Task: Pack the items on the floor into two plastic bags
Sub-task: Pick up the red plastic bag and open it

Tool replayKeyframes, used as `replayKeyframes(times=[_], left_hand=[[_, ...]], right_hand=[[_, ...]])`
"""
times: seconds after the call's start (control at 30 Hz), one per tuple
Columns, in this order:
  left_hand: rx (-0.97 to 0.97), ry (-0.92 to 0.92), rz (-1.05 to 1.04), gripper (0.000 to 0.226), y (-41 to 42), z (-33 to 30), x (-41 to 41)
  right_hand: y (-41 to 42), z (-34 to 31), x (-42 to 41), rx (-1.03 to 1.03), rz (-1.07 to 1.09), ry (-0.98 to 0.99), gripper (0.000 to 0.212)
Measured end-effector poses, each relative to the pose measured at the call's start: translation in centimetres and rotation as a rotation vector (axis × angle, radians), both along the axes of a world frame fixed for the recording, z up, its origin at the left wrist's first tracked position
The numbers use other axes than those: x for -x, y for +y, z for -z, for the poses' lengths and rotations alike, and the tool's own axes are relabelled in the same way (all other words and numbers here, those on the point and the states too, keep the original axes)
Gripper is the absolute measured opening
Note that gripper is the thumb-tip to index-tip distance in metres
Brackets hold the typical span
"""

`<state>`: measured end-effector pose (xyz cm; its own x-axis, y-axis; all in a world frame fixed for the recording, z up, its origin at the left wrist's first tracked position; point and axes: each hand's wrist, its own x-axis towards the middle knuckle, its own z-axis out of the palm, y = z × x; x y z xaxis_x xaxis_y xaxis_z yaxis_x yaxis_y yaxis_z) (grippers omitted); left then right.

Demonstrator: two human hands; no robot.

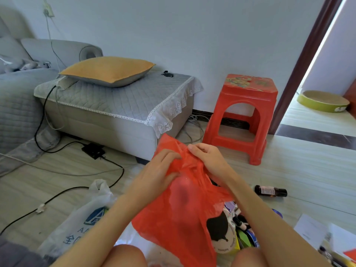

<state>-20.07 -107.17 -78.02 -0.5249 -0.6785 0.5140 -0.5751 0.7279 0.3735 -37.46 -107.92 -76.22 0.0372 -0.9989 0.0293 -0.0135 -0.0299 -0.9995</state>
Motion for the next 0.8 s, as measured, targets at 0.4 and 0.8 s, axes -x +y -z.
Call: replayKeyframes(times=[0.4,0.8], left_hand=[[-0.374,0.658,-0.215,0.020,0.3,-0.8,-0.8],[-0.382,0.547,-0.725,0.016,-0.2,-1.1,-2.2]], right_hand=[[0.2,0.7,1.7,-0.009,0.031,0.672,0.017],[0.5,-0.3,0.7,0.341,0.229,0.644,0.005]])
